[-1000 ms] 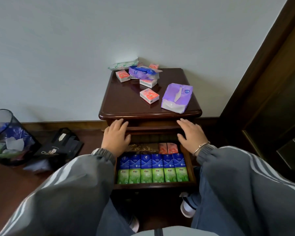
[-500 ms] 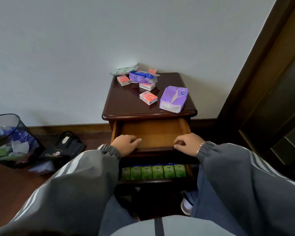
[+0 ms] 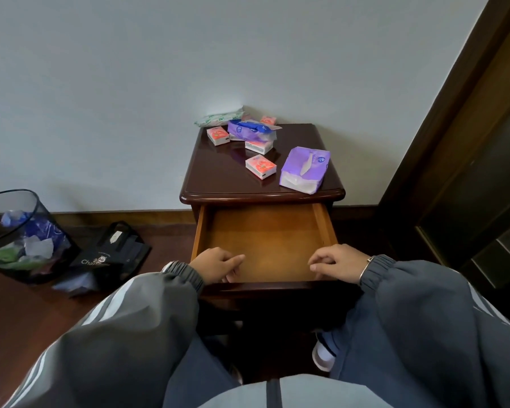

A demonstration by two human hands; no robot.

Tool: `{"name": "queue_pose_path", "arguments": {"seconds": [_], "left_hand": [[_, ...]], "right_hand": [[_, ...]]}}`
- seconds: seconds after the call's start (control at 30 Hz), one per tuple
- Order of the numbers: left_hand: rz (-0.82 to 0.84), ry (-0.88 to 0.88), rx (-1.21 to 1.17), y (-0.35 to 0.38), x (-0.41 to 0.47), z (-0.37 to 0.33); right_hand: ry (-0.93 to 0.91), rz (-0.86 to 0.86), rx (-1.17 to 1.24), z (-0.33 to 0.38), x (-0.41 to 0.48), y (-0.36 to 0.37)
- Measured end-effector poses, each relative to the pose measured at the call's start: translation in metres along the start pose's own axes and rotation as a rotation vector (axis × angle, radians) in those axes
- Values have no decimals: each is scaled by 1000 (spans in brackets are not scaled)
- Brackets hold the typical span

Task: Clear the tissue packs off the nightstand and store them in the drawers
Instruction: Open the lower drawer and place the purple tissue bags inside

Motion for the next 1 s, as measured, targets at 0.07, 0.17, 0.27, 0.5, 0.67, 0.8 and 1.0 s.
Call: {"name": "queue_pose_path", "arguments": {"seconds": [0.07, 0.17, 0.27, 0.5, 0.67, 0.8, 1.0], "left_hand": [[71, -7, -82, -1, 3, 2], [89, 77, -103, -19, 11, -7], [-119, 154, -99, -64, 29, -21], [-477, 220, 73, -136, 86, -60], [-624, 140, 147, -173, 127, -67], [-715, 20, 27, -203, 163, -64], [-785, -171, -537, -215, 235, -65]], "right_hand": [[-26, -84, 14, 0, 7, -20], [-97, -420, 14, 3, 20, -78], [-170, -713, -34, 14, 36, -132], [57, -691, -360, 19, 128, -152], [189, -555, -222, -27, 171, -147], [117, -605, -87, -48, 174, -155], [52, -868, -43, -42, 163, -155]]}}
Point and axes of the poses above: each hand's wrist, its own x-axis towards the middle knuckle, its own y-axis out of the palm, z = x × y, the point moved 9 cm from there along x, towards the middle knuckle, and after that the axes turned 4 degrees about y, right-handed, at the moved point
